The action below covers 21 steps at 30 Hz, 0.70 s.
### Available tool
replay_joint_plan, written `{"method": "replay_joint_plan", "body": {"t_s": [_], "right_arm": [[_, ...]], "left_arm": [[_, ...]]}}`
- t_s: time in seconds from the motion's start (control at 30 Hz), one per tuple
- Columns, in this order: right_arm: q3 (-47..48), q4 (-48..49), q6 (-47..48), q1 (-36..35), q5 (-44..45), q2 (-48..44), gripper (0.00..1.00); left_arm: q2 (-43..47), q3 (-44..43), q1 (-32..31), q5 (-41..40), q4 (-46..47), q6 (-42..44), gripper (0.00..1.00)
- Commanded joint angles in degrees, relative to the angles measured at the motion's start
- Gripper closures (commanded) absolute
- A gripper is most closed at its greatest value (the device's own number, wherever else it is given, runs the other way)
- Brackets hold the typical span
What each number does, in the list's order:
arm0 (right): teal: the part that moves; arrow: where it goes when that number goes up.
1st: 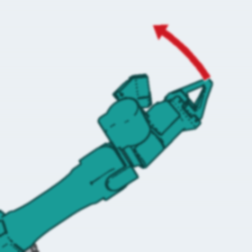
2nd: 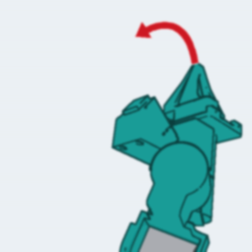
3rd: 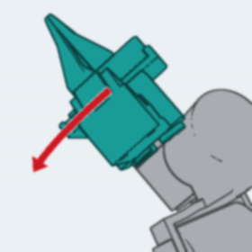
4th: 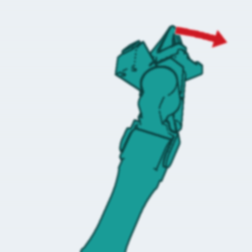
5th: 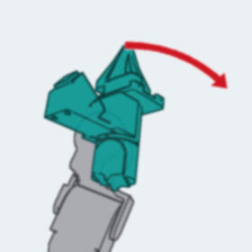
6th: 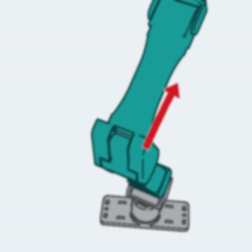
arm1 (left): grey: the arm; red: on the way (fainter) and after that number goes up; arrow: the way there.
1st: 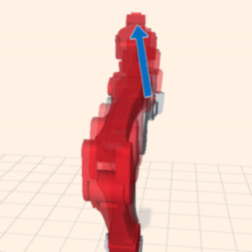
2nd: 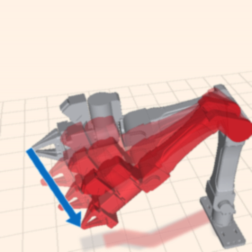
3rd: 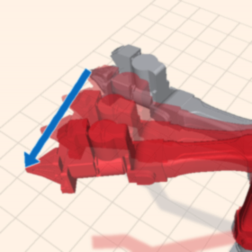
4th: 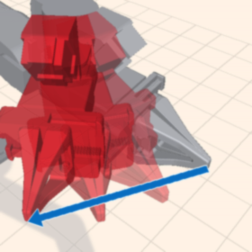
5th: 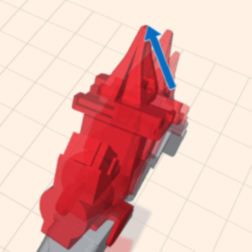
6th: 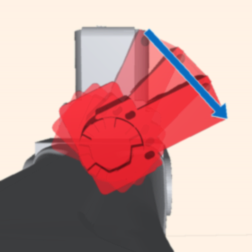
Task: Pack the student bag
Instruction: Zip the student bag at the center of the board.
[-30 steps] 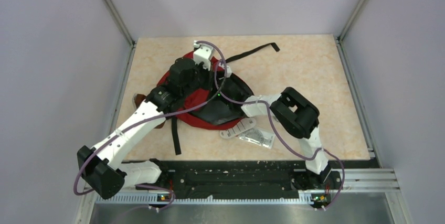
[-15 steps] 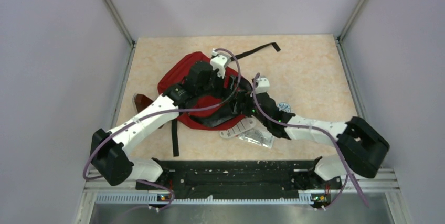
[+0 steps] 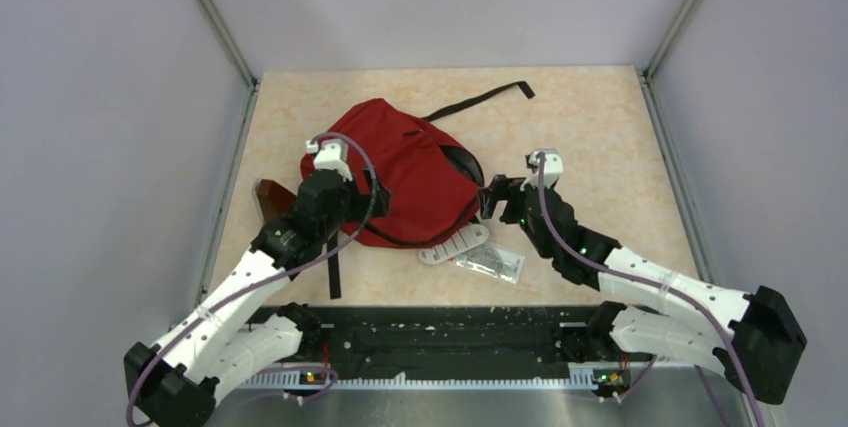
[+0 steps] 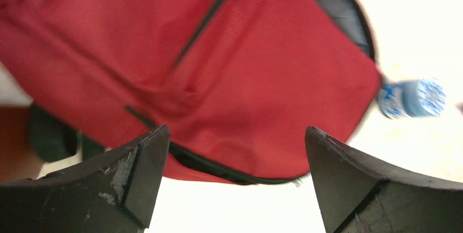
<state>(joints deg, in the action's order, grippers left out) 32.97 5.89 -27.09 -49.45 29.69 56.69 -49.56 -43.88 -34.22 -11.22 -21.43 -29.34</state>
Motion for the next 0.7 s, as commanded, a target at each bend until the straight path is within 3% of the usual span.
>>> {"method": "replay_joint_plan", "body": {"t_s": [0.0, 0.13, 0.27, 0.67], "right_arm": [[-0.8, -0.9, 1.0, 0.5, 0.5, -2.9, 0.14], [-0.6, -1.4, 0.4, 0.5, -0.4, -2.1, 0.15], [-0.6, -1.0, -0.7, 0.5, -2.0, -0.9, 0.16], [-0.9, -1.0, -2.0, 0.5, -3.8, -0.1, 0.17]], "left_arm": [[0.9, 4.6, 8.0, 0.1, -0.8, -4.3, 0.03], [-0.1, 6.7, 9.9, -1.8, 0.4, -4.0, 0.20], [-3.3, 7.6, 11.7, -2.8, 2.1, -3.4, 0.30], [-10.3, 9.1, 16.8, 0.0, 9.9, -2.3, 0.47]]}}
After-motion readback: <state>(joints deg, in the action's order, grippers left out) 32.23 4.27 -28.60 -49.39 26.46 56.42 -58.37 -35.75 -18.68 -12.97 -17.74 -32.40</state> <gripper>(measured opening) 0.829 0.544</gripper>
